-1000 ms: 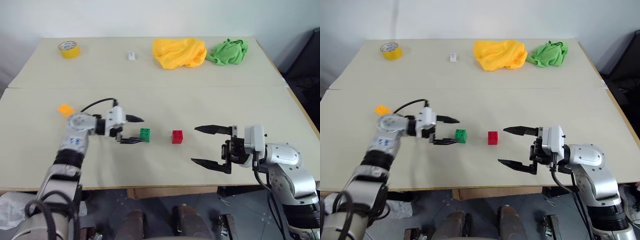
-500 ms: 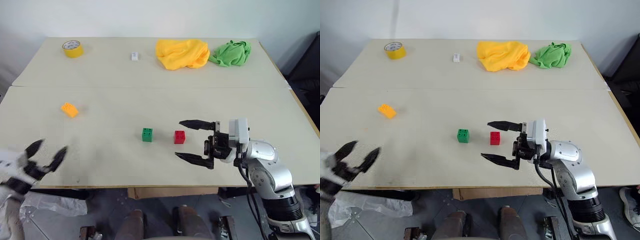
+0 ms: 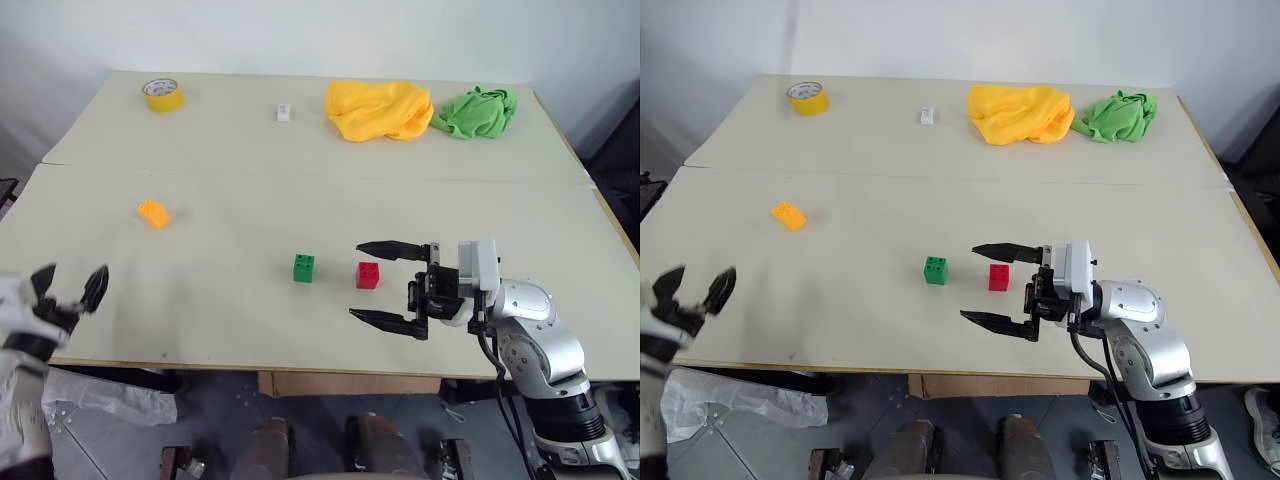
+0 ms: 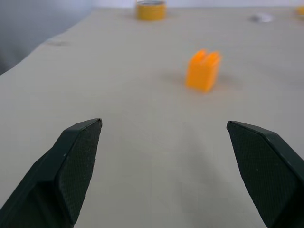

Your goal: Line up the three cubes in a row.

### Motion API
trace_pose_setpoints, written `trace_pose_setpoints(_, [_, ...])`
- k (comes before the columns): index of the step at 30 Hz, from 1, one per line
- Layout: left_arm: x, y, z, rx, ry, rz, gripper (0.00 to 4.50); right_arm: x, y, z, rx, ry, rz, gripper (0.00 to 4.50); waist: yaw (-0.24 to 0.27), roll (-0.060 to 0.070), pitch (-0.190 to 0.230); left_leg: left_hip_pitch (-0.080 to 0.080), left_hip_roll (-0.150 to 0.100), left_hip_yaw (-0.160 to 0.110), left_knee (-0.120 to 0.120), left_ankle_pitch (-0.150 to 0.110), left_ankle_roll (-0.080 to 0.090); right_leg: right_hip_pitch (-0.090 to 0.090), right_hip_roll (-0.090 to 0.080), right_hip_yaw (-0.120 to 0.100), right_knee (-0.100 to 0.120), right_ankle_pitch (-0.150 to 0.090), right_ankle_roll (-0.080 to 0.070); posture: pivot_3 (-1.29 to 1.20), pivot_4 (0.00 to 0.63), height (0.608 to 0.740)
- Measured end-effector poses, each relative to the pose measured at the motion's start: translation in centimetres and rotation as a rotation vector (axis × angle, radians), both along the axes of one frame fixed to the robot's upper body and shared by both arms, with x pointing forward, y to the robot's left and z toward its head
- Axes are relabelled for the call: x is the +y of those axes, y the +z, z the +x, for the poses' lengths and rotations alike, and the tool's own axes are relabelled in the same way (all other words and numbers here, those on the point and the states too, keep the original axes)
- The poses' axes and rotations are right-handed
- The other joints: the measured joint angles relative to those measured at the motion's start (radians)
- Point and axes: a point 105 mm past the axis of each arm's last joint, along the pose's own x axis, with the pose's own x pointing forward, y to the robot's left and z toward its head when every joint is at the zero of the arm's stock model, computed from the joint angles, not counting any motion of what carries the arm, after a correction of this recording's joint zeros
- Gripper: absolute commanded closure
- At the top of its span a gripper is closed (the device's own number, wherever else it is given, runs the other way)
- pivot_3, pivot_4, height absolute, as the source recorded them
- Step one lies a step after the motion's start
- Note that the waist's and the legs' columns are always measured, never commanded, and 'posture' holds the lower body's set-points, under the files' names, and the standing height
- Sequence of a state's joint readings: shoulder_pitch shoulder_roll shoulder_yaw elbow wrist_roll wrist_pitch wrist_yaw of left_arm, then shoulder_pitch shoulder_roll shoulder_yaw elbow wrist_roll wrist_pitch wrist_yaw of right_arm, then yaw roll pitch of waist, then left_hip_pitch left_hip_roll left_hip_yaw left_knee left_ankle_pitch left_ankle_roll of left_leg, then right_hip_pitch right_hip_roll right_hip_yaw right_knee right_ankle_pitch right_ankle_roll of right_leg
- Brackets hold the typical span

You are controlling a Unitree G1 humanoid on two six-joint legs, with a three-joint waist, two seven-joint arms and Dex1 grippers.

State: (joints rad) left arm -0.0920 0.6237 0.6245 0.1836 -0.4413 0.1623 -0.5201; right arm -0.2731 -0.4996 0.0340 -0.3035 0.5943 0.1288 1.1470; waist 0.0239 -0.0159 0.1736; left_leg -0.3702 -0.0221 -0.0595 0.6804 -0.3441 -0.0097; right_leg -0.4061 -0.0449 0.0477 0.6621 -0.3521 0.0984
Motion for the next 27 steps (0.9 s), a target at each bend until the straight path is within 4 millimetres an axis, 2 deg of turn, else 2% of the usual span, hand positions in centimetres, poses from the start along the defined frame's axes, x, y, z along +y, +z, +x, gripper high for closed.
trace_pose_setpoints(4, [-0.2,2.4,5.6,0.052,-0.09,0.051,0.04,0.2,0.2,0.0,-0.019,0.01,-0.012,0.0,-0.008,0.0,0.0,-0.001,0.0,0.0,-0.001,0.003,-0.006,-0.002,0.0,-0.002,0.0,0.001,-0.001,0.0,0.15,0.74])
trace_pose_setpoints(6, [-0.6,2.4,7.2,0.08,-0.116,0.053,0.04,0.1,0.2,0.2,-0.019,0.0,-0.014,0.0,-0.021,0.0,0.0,-0.001,-0.001,0.002,-0.002,0.003,-0.005,-0.004,-0.001,-0.005,0.001,0.001,-0.001,0.0,0.15,0.74])
trace_pose_setpoints(8, [-1.2,1.5,8.8,0.135,-0.141,0.042,0.04,0.0,0.2,0.2,-0.018,-0.013,-0.012,0.0,-0.03,0.0,0.0,-0.004,0.0,0.003,-0.002,0.002,-0.005,-0.006,-0.002,-0.012,0.002,0.001,-0.001,0.0,0.15,0.74])
trace_pose_setpoints(12, [-2.3,0.4,10.4,0.226,-0.184,0.059,0.04,0.0,0.2,0.2,-0.013,-0.03,-0.007,0.0,-0.042,0.0,0.0,-0.006,0.0,0.005,-0.003,0.001,-0.004,-0.008,-0.004,-0.017,0.001,0.001,-0.001,0.0,0.15,0.74])
trace_pose_setpoints(17, [-2.4,0.1,11.1,0.266,-0.178,0.095,0.04,-0.2,0.3,-0.1,-0.018,-0.061,-0.006,0.0,-0.05,0.0,0.0,-0.006,0.0,0.005,-0.002,0.001,-0.004,-0.008,-0.006,-0.018,0.001,0.001,-0.001,0.0,0.15,0.74])
trace_pose_setpoints(20, [-2.1,0.1,11.0,0.283,-0.172,0.108,0.63,-0.3,0.4,-0.4,-0.023,-0.086,-0.004,0.0,-0.05,0.0,0.0,-0.006,0.0,0.005,-0.001,0.001,-0.004,-0.008,-0.006,-0.017,0.002,0.001,-0.001,0.0,0.15,0.74])
trace_pose_setpoints(27, [-2.5,-0.4,10.7,0.302,-0.224,0.125,2.74,-0.4,0.6,-0.2,-0.024,-0.123,0.006,0.0,-0.048,0.0,0.0,-0.006,-0.001,0.005,0.001,0.001,-0.004,-0.008,-0.007,-0.017,0.002,0.001,-0.001,0.0,0.15,0.74])
